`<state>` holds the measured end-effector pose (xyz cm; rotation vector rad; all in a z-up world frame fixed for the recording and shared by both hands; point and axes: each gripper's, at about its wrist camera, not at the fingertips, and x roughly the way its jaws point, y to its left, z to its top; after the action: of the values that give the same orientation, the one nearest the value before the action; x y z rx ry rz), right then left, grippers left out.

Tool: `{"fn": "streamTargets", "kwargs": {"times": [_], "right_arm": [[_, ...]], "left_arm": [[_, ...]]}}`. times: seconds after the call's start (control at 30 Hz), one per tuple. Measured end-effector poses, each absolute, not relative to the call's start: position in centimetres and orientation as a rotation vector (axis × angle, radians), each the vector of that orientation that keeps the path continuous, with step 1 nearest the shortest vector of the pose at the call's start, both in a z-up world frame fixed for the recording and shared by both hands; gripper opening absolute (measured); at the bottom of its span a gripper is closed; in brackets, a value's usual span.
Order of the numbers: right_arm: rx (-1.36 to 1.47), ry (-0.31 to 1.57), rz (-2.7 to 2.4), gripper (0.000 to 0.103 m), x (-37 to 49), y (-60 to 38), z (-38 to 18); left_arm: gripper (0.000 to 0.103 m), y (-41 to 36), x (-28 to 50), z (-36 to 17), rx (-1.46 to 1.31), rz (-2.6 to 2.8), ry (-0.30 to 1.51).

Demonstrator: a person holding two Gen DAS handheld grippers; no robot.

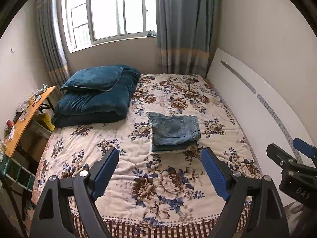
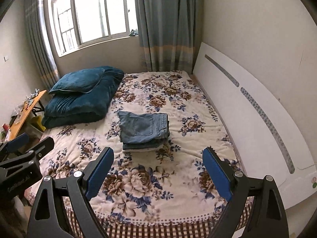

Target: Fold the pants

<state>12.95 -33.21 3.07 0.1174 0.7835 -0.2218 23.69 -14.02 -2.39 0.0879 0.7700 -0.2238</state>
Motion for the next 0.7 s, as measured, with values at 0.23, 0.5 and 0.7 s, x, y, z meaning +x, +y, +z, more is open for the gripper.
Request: {"fn": "streamTargets", "kwargs": {"times": [0.23, 0.5, 0.7], "right_arm": [[0.116, 0.799, -0.217, 0.093, 12.0, -32.8, 2.9], [0.122, 0.778, -0.227, 0.098, 13.8, -33.9, 1.1], [0.116, 0.780, -0.239, 0.098, 17.9, -34.7, -1.3]], "left_arm": [[0.085, -13.9, 22.8, -3.0, 0.088, -0.217, 0.788], [0.101, -14.5, 24.5, -4.7, 0.108, -0.175, 0.788], [0.102, -16.0, 27.2, -6.6, 0.128, -0.167, 0.789]]}}
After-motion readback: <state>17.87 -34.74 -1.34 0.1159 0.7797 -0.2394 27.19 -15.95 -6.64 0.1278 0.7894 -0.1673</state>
